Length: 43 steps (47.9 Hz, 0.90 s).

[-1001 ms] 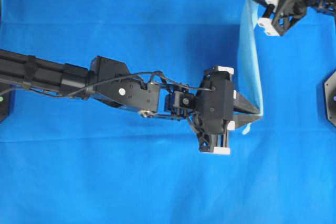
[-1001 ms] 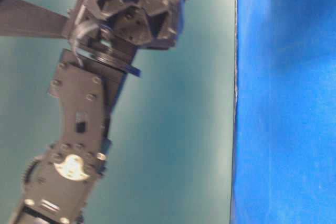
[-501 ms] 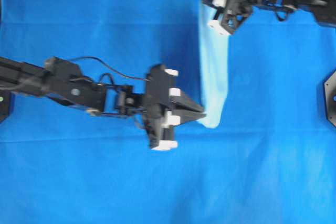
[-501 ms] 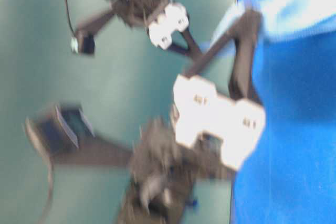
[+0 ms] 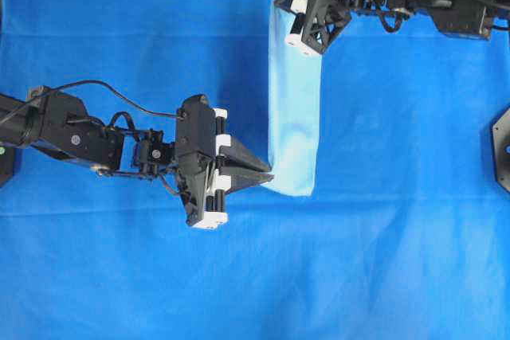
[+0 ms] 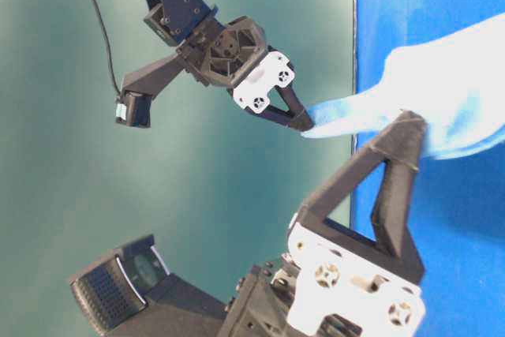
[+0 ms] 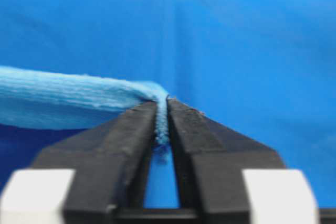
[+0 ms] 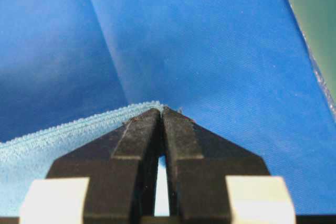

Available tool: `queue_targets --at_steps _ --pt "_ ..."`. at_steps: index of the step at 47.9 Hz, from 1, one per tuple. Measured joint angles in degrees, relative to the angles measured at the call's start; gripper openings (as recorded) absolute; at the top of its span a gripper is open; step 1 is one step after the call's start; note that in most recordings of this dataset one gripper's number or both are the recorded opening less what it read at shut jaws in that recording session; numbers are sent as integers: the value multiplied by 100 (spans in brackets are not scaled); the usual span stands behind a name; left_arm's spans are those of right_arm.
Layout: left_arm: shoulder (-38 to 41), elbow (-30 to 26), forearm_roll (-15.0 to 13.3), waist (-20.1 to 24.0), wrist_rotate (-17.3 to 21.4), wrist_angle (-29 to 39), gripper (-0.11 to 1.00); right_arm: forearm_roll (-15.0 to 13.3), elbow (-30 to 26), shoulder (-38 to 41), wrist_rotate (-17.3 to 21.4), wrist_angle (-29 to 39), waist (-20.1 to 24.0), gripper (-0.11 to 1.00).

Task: Fold the light blue towel.
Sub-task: 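Lower the strip and open both grippers to release it, then move both grippers to the top corners of the narrow strip and grasp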

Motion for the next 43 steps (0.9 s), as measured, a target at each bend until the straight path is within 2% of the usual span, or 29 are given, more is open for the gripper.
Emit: queue_targets --at_steps 5,7,11,14,17,24,34,43 --pt "0 0 0 -9 0 0 40 -79 0 18 0 -70 18 4" --pt "0 -9 0 0 0 0 53 -132 9 26 0 -114 18 13" --pt "0 -18 9 0 26 0 70 -220 26 18 9 -176 26 39" --pt "0 -26 0 0 26 0 75 -290 35 26 0 -193 44 57" --pt "0 -35 0 9 44 9 74 -343 44 18 0 -202 53 66" --pt "-123 -35 18 26 62 185 73 -396 44 18 0 -193 53 57" --pt "-659 -35 35 35 105 738 73 -422 176 -35 0 -158 158 58" --pt "-1450 176 53 149 185 1187 73 -431 624 -598 44 -88 369 58"
